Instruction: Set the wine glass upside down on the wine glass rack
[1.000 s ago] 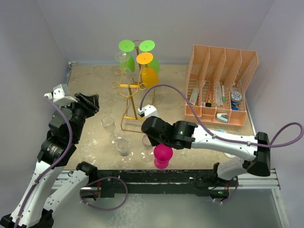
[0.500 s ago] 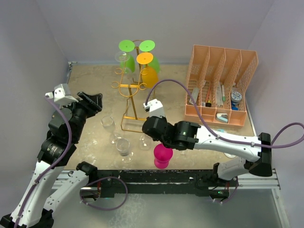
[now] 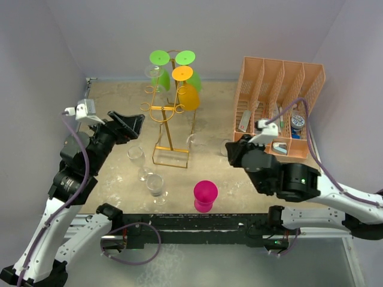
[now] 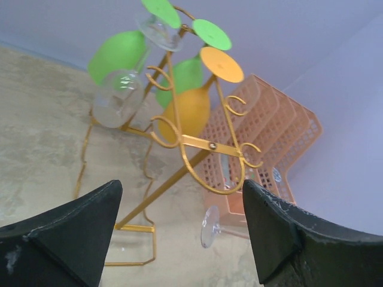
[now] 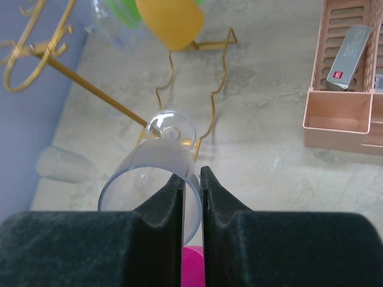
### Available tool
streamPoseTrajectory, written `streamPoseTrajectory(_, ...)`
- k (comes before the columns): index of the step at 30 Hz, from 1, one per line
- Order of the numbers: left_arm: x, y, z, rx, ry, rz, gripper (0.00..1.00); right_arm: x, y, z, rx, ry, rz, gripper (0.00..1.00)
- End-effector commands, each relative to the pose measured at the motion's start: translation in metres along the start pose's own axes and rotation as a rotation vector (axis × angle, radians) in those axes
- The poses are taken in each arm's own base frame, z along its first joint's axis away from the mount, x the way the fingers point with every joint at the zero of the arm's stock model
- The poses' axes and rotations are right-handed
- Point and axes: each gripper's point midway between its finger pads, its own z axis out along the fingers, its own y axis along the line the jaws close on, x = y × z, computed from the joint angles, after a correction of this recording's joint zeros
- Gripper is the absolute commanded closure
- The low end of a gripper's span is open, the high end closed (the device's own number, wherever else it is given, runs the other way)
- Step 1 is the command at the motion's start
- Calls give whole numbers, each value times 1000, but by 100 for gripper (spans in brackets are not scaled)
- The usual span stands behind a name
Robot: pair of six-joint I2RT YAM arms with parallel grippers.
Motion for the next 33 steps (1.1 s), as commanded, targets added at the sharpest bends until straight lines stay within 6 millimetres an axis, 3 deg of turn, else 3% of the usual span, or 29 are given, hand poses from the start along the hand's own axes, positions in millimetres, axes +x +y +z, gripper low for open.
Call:
streamPoseTrajectory(1,-26,-63,-3,242,0,-57,23,-48,-10,-14,-12,-168,286,91)
streamPoseTrajectory(8,-52,-128,-7,519,-1,-200,26,-98,-33,-37,-32,-320,500,91)
streamPoseTrajectory(16,-60,-156,15,607,39,-424,30,-136,-57,-63,-92,-426,707,91)
streamPoseTrajectory(19,-49,-172,22,630,61,-466,30,-151,-58,-71,-139,-467,768,91)
streamPoseTrajectory(23,-2,-214,23,668,172,-434,31,-164,-53,-76,-173,-494,815,90)
streamPoseTrajectory(25,8,-228,24,697,192,-444,32,-169,-47,-77,-192,-498,827,90)
streamPoseTrajectory(33,4,-251,36,689,113,-598,33,-183,-23,-81,-291,-514,854,89)
